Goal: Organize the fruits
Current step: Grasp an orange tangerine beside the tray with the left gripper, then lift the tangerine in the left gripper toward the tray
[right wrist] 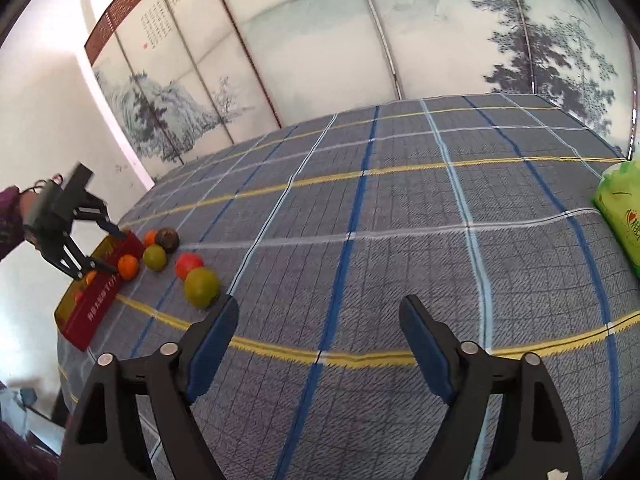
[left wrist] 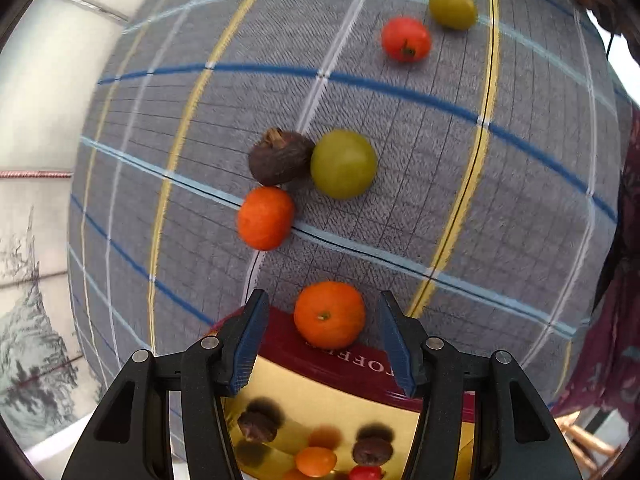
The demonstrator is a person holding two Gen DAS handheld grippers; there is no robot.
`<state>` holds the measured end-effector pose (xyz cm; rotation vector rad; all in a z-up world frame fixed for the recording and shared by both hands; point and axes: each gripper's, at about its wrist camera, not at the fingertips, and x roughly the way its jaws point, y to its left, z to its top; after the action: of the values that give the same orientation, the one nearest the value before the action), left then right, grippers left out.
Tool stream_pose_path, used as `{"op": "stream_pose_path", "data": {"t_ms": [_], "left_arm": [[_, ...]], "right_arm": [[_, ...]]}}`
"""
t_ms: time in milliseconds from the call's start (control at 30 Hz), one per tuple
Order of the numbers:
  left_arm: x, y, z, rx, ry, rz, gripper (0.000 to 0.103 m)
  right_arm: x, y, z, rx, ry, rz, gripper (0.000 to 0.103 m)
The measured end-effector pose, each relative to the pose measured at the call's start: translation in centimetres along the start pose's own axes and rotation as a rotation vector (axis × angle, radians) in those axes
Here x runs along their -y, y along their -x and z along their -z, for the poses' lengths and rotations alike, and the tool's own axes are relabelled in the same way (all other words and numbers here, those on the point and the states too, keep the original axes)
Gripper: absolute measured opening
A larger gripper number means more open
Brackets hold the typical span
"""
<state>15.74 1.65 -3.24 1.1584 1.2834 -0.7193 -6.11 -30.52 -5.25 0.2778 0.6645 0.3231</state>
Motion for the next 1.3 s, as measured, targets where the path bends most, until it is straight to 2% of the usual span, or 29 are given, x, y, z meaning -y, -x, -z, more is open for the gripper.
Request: {"op": "stream_pose_path", "data": {"t_ms": [133, 200, 267, 300, 433, 533, 567, 700, 833, 933, 1000, 1100, 1200, 1300], "left_arm": [[0.4, -2.2, 0.4, -0.068, -0.038, 0.041, 0.056], [0.4, -2.3, 0.8, -0.059, -0.047, 0.057, 0.054], [-0.3, -2.2, 1.1, -0.041, 0.007, 0.086, 0.050], [-0.6, -2.1, 1.3, -0.029, 0.034, 0.086, 0.043], [-0.8, -1.3, 2.5, 0.023, 0.145, 0.077, 0.041], [0.8, 1.0, 3.2, 0.125, 0.225, 0.041, 0.041], [1.4, 2.3, 3.3, 0.184, 0.271, 0.022, 0.041], [3.4, 6.0, 4.0, 0.363, 0.474, 0.022, 0.041], [7.2, 8.7, 3.3, 0.517, 0.706, 0.084, 0.041], [9.5, 9.0, 3.0, 0.605, 0.841, 0.135, 0.041], [10.7, 9.0, 2.7, 0.626, 0.894, 0.132, 0.041], [11.6, 8.9, 3.0, 0.648, 0.950, 0.153, 0.041], [11.8, 9.1, 4.4, 0.678, 1.019, 0.173, 0.041], [12.0, 9.4, 5.7, 0.686, 1.062, 0.141, 0.041]], "right_arm": [[0.2, -0.6, -0.1, -0.012, -0.007, 0.002, 0.082], [0.1, -0.9, -0.1, -0.018, -0.001, 0.001, 0.082], [0.1, -1.1, -0.2, -0.021, 0.003, 0.005, 0.083], [0.1, -1.3, -0.2, -0.024, 0.006, 0.006, 0.083], [-0.2, -1.6, -0.1, -0.030, 0.020, 0.012, 0.083], [-0.3, -1.7, 0.0, -0.033, 0.027, 0.016, 0.083], [-0.4, -1.7, 0.1, -0.034, 0.029, 0.017, 0.083], [-0.7, -1.9, 0.2, -0.031, 0.054, 0.028, 0.083], [-1.3, -2.0, 0.5, -0.038, 0.088, 0.036, 0.083], [-1.6, -2.0, 0.6, -0.045, 0.100, 0.026, 0.083], [-1.8, -2.2, 0.6, -0.064, 0.099, 0.014, 0.083], [-3.3, -1.9, 0.1, -0.063, 0.102, -0.072, 0.083], [-6.6, -2.2, -0.6, -0.070, 0.213, -0.084, 0.083], [-8.8, -3.4, -1.0, -0.095, 0.267, -0.102, 0.083]]}}
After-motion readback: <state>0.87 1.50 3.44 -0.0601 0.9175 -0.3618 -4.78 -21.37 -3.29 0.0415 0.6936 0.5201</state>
